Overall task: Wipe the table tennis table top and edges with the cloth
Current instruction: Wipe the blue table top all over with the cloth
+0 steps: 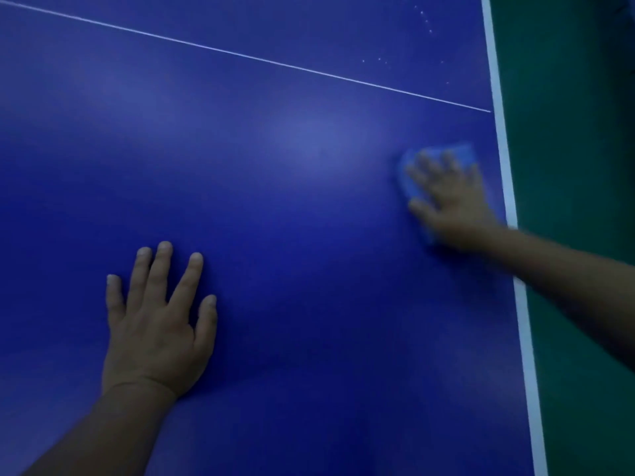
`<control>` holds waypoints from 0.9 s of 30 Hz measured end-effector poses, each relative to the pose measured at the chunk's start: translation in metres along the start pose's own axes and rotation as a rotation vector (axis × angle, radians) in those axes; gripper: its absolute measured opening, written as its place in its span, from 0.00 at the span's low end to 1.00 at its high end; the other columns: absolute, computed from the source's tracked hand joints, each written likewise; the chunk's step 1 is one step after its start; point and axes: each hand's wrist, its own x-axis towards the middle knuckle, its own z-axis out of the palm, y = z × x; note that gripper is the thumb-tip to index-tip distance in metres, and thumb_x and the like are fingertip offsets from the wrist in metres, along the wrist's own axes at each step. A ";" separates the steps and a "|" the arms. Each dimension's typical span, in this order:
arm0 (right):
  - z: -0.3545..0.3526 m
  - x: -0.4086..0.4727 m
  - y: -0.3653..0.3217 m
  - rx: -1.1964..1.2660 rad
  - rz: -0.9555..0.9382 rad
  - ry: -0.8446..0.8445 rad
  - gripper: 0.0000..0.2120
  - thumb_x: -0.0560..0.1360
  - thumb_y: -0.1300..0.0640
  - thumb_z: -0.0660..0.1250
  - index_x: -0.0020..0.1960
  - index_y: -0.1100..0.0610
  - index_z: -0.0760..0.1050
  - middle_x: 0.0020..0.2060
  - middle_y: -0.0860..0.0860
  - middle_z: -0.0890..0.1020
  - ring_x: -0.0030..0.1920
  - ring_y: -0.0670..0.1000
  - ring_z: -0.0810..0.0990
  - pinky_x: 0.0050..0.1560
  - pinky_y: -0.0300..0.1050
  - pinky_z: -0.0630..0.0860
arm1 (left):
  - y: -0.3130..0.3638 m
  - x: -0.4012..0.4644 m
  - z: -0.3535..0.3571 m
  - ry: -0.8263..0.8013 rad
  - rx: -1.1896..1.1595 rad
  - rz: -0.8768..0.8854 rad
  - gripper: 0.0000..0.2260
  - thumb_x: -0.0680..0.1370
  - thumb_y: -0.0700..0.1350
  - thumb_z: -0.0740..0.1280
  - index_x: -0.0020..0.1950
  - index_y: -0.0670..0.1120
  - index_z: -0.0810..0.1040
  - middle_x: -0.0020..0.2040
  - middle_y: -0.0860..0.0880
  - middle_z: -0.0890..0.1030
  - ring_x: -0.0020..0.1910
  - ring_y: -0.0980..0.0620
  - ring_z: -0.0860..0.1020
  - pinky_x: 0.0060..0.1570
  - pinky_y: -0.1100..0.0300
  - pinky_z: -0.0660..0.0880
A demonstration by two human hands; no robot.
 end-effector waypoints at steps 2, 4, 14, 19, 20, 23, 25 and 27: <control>-0.011 0.035 0.020 0.059 0.344 -0.027 0.36 0.76 0.29 0.43 0.81 0.42 0.51 0.82 0.46 0.52 0.81 0.59 0.48 0.75 0.73 0.46 | 0.000 0.000 0.000 0.021 0.002 0.012 0.29 0.81 0.59 0.50 0.79 0.48 0.64 0.81 0.42 0.58 0.82 0.44 0.50 0.78 0.42 0.40; -0.015 0.060 0.006 0.059 0.387 -0.038 0.33 0.79 0.34 0.47 0.82 0.42 0.50 0.82 0.45 0.50 0.81 0.59 0.46 0.75 0.73 0.44 | -0.001 -0.001 0.001 0.030 -0.004 0.016 0.29 0.81 0.59 0.50 0.79 0.48 0.64 0.81 0.43 0.58 0.82 0.44 0.50 0.78 0.40 0.42; 0.012 -0.077 -0.187 -0.007 -0.988 -0.080 0.26 0.80 0.39 0.56 0.77 0.44 0.68 0.79 0.50 0.64 0.80 0.65 0.54 0.72 0.77 0.49 | -0.005 -0.004 0.000 0.067 -0.136 0.011 0.31 0.81 0.59 0.46 0.80 0.44 0.62 0.82 0.45 0.57 0.82 0.49 0.50 0.79 0.43 0.42; 0.015 -0.099 -0.060 -0.040 -0.740 -0.064 0.27 0.82 0.36 0.51 0.80 0.37 0.55 0.79 0.50 0.61 0.80 0.63 0.56 0.71 0.77 0.53 | -0.005 -0.003 0.002 0.032 -0.074 0.013 0.31 0.81 0.59 0.46 0.81 0.44 0.61 0.82 0.45 0.55 0.82 0.48 0.48 0.79 0.41 0.41; 0.013 -0.077 -0.029 -0.032 -0.453 -0.021 0.28 0.81 0.34 0.49 0.79 0.34 0.49 0.79 0.49 0.59 0.79 0.63 0.57 0.70 0.78 0.55 | -0.005 -0.003 0.002 0.027 -0.062 0.014 0.31 0.81 0.59 0.46 0.81 0.45 0.60 0.82 0.45 0.55 0.82 0.48 0.47 0.78 0.40 0.41; -0.005 -0.027 0.028 0.008 0.191 -0.033 0.36 0.75 0.30 0.44 0.81 0.40 0.51 0.81 0.47 0.55 0.81 0.60 0.52 0.74 0.73 0.51 | -0.004 -0.003 0.003 0.035 -0.044 0.014 0.32 0.81 0.59 0.46 0.80 0.44 0.60 0.82 0.45 0.55 0.82 0.47 0.48 0.78 0.39 0.42; -0.010 -0.015 0.033 0.023 0.311 -0.044 0.38 0.74 0.30 0.41 0.81 0.42 0.52 0.82 0.45 0.52 0.81 0.57 0.48 0.75 0.70 0.46 | -0.004 -0.002 0.003 0.038 -0.040 0.013 0.32 0.80 0.60 0.46 0.80 0.44 0.61 0.82 0.45 0.55 0.82 0.47 0.48 0.78 0.40 0.42; -0.006 -0.020 0.020 0.037 0.335 -0.030 0.38 0.74 0.30 0.41 0.81 0.41 0.51 0.82 0.44 0.51 0.81 0.57 0.47 0.76 0.70 0.44 | -0.004 -0.003 0.003 0.034 -0.035 0.013 0.33 0.80 0.61 0.46 0.81 0.45 0.60 0.82 0.44 0.55 0.82 0.47 0.48 0.78 0.40 0.42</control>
